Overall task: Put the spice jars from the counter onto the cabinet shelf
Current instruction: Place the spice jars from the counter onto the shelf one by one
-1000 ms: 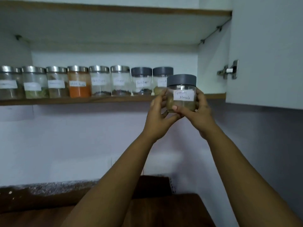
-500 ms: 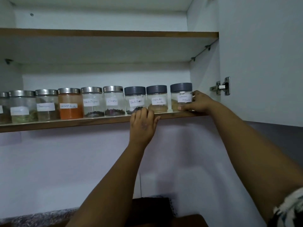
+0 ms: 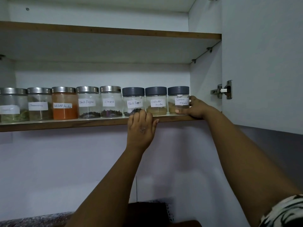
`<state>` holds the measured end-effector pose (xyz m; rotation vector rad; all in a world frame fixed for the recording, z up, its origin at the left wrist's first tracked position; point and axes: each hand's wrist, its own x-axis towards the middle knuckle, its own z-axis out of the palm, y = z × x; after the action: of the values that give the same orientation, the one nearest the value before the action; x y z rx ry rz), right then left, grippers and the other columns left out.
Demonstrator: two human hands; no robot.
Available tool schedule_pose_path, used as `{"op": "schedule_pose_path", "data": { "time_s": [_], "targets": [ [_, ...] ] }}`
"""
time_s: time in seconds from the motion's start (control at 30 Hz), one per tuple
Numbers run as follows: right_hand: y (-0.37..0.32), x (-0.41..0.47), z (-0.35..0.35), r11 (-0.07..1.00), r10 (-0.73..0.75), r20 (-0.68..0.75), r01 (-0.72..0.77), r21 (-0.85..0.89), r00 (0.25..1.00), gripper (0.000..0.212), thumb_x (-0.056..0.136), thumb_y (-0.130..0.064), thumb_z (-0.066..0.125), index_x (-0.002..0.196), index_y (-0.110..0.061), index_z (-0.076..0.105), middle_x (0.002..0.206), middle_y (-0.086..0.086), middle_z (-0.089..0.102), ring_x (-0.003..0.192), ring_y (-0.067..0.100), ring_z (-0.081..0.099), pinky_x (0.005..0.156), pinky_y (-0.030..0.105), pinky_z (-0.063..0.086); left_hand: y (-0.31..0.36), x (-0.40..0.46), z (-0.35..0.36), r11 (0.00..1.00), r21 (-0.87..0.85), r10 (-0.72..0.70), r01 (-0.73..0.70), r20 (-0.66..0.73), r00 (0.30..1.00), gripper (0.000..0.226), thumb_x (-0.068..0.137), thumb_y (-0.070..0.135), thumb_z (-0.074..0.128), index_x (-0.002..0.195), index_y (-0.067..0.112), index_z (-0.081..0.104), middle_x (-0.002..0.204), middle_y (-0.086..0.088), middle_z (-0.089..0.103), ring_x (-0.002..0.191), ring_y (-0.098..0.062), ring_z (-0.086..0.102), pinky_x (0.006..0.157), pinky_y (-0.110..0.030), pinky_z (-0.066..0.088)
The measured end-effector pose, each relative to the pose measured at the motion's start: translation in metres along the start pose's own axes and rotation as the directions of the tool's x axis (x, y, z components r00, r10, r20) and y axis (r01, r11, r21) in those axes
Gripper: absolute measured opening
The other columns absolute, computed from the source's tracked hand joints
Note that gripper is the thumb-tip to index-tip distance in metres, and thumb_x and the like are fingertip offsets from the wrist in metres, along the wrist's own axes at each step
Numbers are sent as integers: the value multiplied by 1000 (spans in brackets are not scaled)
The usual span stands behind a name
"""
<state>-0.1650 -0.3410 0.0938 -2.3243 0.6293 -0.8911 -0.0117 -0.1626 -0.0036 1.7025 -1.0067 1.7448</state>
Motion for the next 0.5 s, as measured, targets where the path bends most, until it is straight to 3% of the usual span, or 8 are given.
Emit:
{"op": "schedule_pose_path", "data": {
  "time_s": [0.13, 0.27, 0.4, 0.5],
  "targets": [
    [0, -3, 1, 999, -32, 7, 32, -34, 999, 95, 79, -45, 74, 152, -18, 20, 148, 5, 44, 132, 24, 44, 101, 30, 35, 0, 1, -3, 1000, -19, -18, 18, 24, 1000, 33, 100, 39, 40, 91, 12, 56, 93, -7, 54, 84, -25, 49, 85, -35, 37],
    [-1, -9, 2, 993, 26, -28, -29, -113, 999, 117, 78, -63, 65, 154, -18, -11, 155, 10, 33, 138, 27, 39, 107, 38, 35, 0, 2, -6, 999, -32, -20, 21, 50, 999, 34, 100, 39, 38, 93, 12, 57, 91, -5, 53, 84, -24, 48, 84, -34, 37],
    [-4, -29, 18, 968, -44, -266, -25, -251, 963, 102, 87, -69, 46, 155, -15, -9, 149, 16, 42, 129, 34, 49, 94, 41, 44, 2, 3, -12, 998, -49, -24, 28, 83, 996, 31, 100, 38, 39, 93, 12, 56, 92, -5, 53, 84, -24, 47, 85, -34, 36],
    [-2, -41, 41, 978, -179, -522, 93, -186, 834, 83, 94, -55, 45, 155, -11, 11, 142, 19, 47, 121, 37, 53, 95, 44, 44, -1, 4, -19, 995, -99, -12, 25, 122, 992, 29, 99, 36, 40, 94, 13, 56, 95, -5, 53, 86, -23, 47, 85, -34, 36]
  ]
}}
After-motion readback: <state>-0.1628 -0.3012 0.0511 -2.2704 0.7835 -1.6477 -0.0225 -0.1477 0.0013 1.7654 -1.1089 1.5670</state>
